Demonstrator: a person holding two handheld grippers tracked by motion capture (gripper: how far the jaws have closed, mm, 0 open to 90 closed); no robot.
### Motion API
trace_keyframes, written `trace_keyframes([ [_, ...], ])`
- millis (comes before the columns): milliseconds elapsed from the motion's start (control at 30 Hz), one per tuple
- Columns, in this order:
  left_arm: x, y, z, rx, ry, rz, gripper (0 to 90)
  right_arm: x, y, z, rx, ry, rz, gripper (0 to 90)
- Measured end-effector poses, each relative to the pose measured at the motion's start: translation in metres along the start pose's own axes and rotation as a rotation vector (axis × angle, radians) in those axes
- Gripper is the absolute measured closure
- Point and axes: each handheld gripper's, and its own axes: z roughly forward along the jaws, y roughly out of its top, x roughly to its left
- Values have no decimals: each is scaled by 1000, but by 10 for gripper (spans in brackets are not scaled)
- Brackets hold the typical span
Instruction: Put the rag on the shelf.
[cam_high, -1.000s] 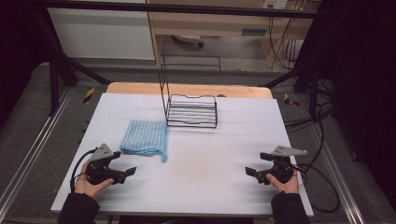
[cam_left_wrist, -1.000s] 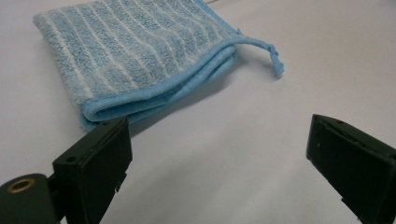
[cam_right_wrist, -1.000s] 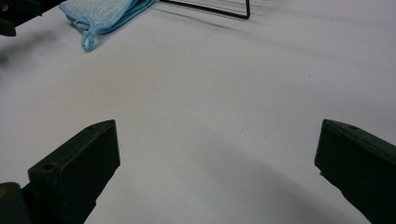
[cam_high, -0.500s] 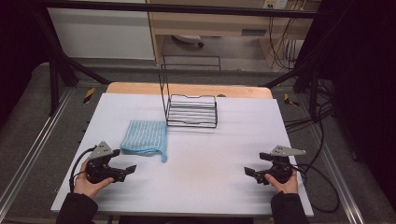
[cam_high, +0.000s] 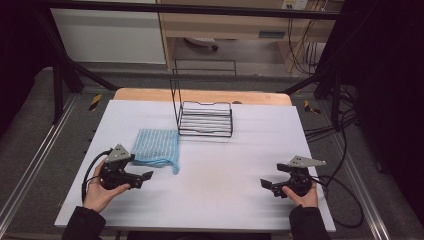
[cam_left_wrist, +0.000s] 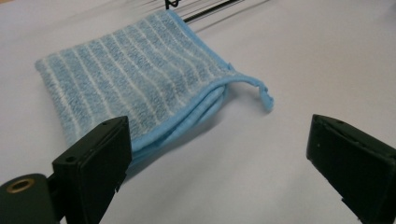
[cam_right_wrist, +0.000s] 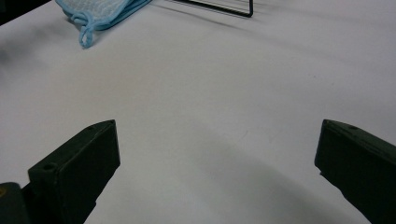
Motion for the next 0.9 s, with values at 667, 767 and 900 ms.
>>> trace_keyframes([
  [667,-14,30,56,112,0,44,222,0,0,1,9,-4,-7,6],
  [767,-18,29,66,132,3,66,277,0,0,1,8,-5,-7,6],
  [900,-19,27,74,139,27,89,361,0,0,1,11,-5,-9,6],
])
